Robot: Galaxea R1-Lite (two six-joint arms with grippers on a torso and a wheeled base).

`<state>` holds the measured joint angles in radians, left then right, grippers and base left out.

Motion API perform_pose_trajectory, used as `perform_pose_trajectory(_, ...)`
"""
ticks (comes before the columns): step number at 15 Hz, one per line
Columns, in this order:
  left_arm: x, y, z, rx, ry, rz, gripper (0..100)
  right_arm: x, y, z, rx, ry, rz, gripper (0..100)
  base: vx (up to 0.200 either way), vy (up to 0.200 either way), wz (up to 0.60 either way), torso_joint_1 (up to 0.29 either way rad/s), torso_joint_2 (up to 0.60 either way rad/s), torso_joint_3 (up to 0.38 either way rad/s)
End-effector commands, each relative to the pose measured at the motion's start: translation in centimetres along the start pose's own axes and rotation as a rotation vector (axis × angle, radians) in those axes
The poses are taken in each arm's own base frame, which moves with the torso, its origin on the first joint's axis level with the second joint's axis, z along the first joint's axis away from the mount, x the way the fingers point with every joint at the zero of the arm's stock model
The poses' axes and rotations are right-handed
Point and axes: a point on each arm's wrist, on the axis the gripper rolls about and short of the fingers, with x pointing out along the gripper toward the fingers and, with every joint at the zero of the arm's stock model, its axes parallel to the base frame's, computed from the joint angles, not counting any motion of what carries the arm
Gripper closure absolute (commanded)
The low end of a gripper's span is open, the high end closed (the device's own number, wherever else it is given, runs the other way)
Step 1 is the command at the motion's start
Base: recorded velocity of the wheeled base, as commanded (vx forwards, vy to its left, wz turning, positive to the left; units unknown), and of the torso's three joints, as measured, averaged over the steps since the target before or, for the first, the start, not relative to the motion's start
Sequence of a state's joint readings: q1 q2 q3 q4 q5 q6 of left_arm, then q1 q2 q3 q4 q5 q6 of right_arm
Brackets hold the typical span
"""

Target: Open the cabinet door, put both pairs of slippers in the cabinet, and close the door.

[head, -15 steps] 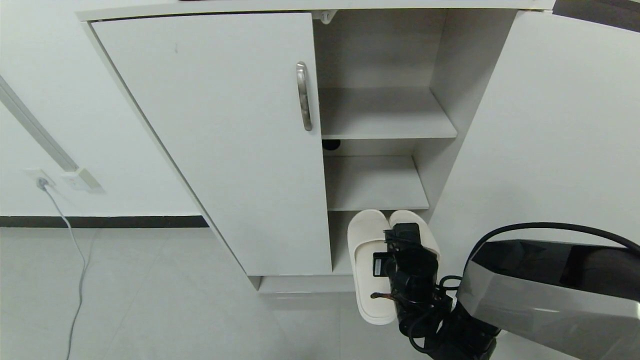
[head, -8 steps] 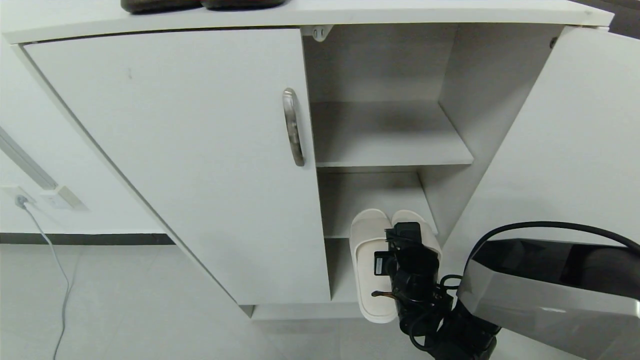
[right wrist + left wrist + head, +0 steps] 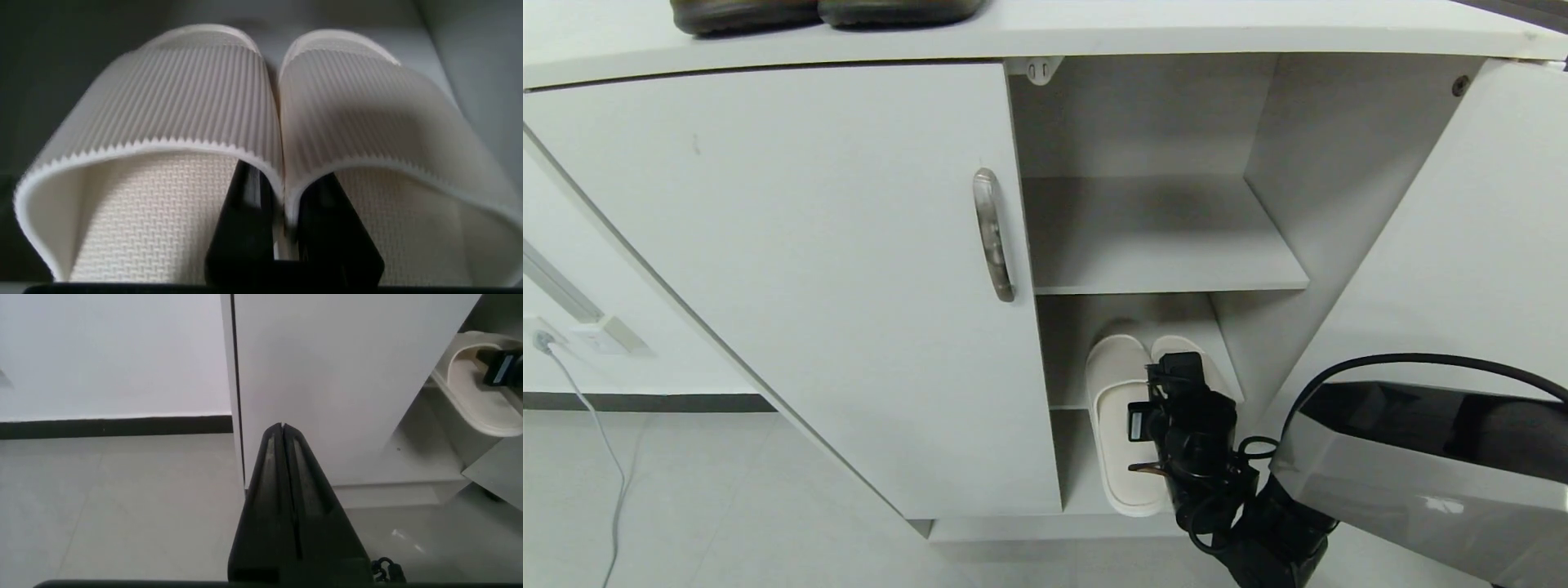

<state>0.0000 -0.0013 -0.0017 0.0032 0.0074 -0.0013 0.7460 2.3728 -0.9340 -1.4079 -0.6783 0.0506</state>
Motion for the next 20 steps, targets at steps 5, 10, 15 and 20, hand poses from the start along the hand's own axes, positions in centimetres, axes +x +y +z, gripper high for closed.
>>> perform_pose_trajectory(5,0.0,0.0,0.0,0.000,0.001,0.000,100,4.3,1.0,1.6,-0.008,0.023,-0.032,100,0.000,0.000,0.00,0.000,0.00,0.000)
perform_pose_trajectory(10,0.0,0.0,0.0,0.000,0.001,0.002,100,8.5,0.9,3.0,-0.002,0.015,-0.079,100,0.000,0.000,0.00,0.000,0.00,0.000)
perform_pose_trajectory(15,0.0,0.0,0.0,0.000,0.001,0.002,100,10.1,0.7,3.7,-0.002,0.010,-0.068,100,0.000,0.000,0.00,0.000,0.00,0.000)
perform_pose_trajectory(20,0.0,0.0,0.0,0.000,0.001,0.019,100,11.3,-0.2,3.3,-0.001,0.006,-0.093,100,0.000,0.000,0.00,0.000,0.00,0.000)
